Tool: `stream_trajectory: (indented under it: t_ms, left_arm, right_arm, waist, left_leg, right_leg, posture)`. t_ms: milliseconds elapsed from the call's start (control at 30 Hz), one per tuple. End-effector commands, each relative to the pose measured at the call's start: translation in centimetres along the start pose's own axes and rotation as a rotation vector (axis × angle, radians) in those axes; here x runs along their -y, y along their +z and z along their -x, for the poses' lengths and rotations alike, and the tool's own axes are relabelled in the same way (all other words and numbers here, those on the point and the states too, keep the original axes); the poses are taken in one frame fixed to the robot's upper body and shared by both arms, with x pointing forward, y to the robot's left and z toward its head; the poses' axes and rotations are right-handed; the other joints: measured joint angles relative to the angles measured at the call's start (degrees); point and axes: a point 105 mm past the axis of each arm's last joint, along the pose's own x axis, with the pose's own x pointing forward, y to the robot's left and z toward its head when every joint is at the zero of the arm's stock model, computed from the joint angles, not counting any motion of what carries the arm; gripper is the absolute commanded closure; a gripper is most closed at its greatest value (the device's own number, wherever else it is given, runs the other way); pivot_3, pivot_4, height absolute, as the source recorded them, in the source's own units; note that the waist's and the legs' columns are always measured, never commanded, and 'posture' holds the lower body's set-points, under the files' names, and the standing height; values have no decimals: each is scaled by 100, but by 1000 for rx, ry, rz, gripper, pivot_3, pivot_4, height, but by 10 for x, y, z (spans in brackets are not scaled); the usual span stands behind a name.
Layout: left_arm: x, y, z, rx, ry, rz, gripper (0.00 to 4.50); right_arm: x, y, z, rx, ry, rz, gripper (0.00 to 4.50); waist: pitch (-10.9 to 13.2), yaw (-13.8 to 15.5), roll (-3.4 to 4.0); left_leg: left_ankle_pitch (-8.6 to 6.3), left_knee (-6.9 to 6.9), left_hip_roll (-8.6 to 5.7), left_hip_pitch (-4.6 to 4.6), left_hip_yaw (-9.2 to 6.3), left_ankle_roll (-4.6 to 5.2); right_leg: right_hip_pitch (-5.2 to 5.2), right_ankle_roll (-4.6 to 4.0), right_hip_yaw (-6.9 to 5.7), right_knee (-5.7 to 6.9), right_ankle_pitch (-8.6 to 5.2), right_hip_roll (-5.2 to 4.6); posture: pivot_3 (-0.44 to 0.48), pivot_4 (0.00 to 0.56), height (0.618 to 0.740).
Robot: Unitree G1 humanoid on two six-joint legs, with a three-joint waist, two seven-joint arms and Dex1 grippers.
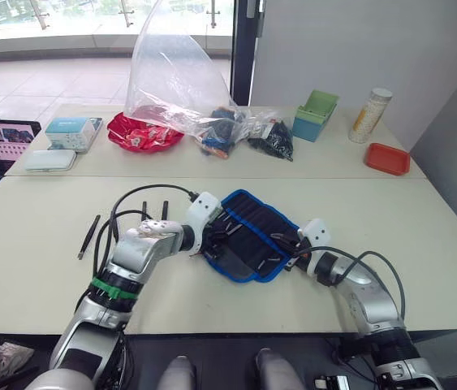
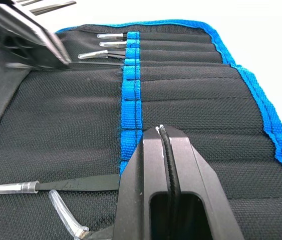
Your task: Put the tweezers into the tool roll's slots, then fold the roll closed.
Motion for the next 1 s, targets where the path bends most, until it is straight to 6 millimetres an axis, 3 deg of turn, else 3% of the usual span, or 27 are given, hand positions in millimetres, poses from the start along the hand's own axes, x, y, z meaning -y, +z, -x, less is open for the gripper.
stream_trajectory:
  t_ms: [33,267,533,567,733,867,933,1000]
  left_arm:
    - [7,10,-15,17,-13,-42,4500]
    - [14,22,-38,43,-42,-69,4500]
    - [19,28,-44,64,-67,-35,4500]
    - [19,29,-43,70,-67,-25,3590]
    - [9,27,-26,65,-54,-27,1954]
    - [-1,42,1,119,-66,41,621]
    - [-10,53,16,152,-50,50,24]
    - [-30,68,43,223,2,59,24]
  right_arm:
    - [-23,-62,11,-234,58,-102,4462]
    - [-26,-63,12,-229,68,-107,4462]
    - [-27,-62,10,-222,71,-111,4462]
    - [-27,-62,9,-221,72,-110,4500]
    - [-25,-63,7,-225,73,-105,4500]
    - [-25,-59,3,-208,83,-104,4500]
    - [-25,-59,2,-209,86,-103,4500]
    - [-26,-59,0,-207,99,-99,4500]
  waist:
    - [-8,9,-2]
    - [-46,51,17]
    - [-54,78,25]
    - [-54,81,25]
    - [-55,37,26]
    - [-55,-39,27]
    - [-55,-44,27]
    - [-55,-52,27]
  left_leg:
    - [0,0,0,0,0,0]
    - [0,-3,-1,-1,-1,0]
    - [0,-5,-2,-6,-1,0]
    - [0,-5,-2,-5,-1,0]
    - [0,-6,-1,-5,0,0]
    - [0,-13,2,-5,-1,0]
    - [0,-17,3,-3,-1,0]
    - [0,-18,3,-3,-1,0]
  right_leg:
    - [1,0,0,-1,0,0]
    - [10,4,-2,-23,1,0]
    - [16,18,-1,-47,9,-1]
    - [16,19,-1,-47,10,-1]
    - [15,20,-1,-46,10,0]
    - [10,19,-1,-45,10,2]
    - [8,19,0,-45,10,2]
    - [8,19,0,-46,10,3]
  posture:
    - [0,150,740]
    - [0,150,740]
    - [0,150,740]
    - [0,150,740]
    - [0,150,740]
    - [0,150,740]
    - [0,150,740]
    - [0,150,740]
